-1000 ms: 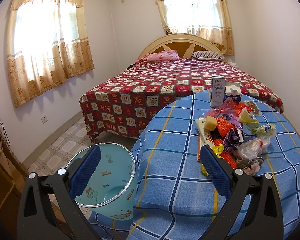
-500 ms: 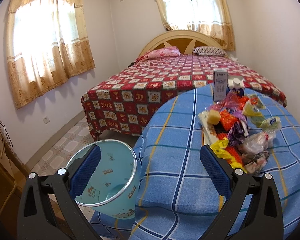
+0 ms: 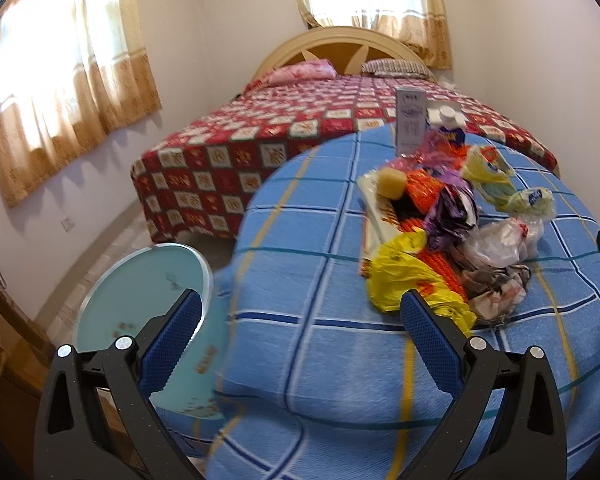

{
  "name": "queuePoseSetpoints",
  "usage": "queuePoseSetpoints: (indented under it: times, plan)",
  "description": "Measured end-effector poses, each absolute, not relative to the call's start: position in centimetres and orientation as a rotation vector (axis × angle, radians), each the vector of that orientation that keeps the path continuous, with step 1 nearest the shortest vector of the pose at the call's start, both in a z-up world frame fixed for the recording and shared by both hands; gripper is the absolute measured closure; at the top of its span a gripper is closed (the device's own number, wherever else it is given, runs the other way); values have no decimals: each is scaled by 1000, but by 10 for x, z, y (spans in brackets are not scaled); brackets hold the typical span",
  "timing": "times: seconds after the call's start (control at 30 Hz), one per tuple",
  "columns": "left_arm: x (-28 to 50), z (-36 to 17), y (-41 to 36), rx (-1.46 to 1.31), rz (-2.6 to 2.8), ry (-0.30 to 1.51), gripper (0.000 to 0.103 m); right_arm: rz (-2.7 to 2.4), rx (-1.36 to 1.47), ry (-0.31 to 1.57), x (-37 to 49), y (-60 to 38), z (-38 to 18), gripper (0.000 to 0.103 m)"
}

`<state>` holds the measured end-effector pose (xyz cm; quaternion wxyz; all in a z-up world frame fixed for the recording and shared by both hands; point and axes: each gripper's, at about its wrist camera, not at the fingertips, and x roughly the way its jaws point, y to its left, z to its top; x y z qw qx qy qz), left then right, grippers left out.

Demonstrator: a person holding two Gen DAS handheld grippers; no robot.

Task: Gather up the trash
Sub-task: 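Grasp the yellow plastic bag with the left tool while the right tool grasps a white-yellow wrapper, then carry both items over the blue bin and open both tools to drop them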

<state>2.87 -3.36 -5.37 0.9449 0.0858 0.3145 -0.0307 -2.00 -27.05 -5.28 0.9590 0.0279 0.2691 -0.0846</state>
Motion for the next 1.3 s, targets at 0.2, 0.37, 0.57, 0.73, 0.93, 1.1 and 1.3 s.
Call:
queuePoseSetpoints:
  times: [0.2,0.37,0.57,0.73,0.93,1.1,1.3]
  plan:
    - [42,-62,-58,178,-103,649,6,-207,66,587,-10,-284,-74,6]
    - [54,-78,-78,180,-139,686,6,-228,74,610,-2,-292,-86,16]
    - [55,-91,-81,155,-252,734,41,-224,99,631,7,-300,-90,27]
    - [49,-85,-77,139,-331,733,73,-205,81,597,26,-297,-74,29]
    - [38,-69,-67,149,-345,686,77,-182,52,616,67,-299,-66,40]
    - [33,-53,-53,144,-339,641,78,-70,87,690,87,-298,-78,77]
    - [34,-45,-38,127,-320,626,78,-19,124,687,85,-296,-81,94]
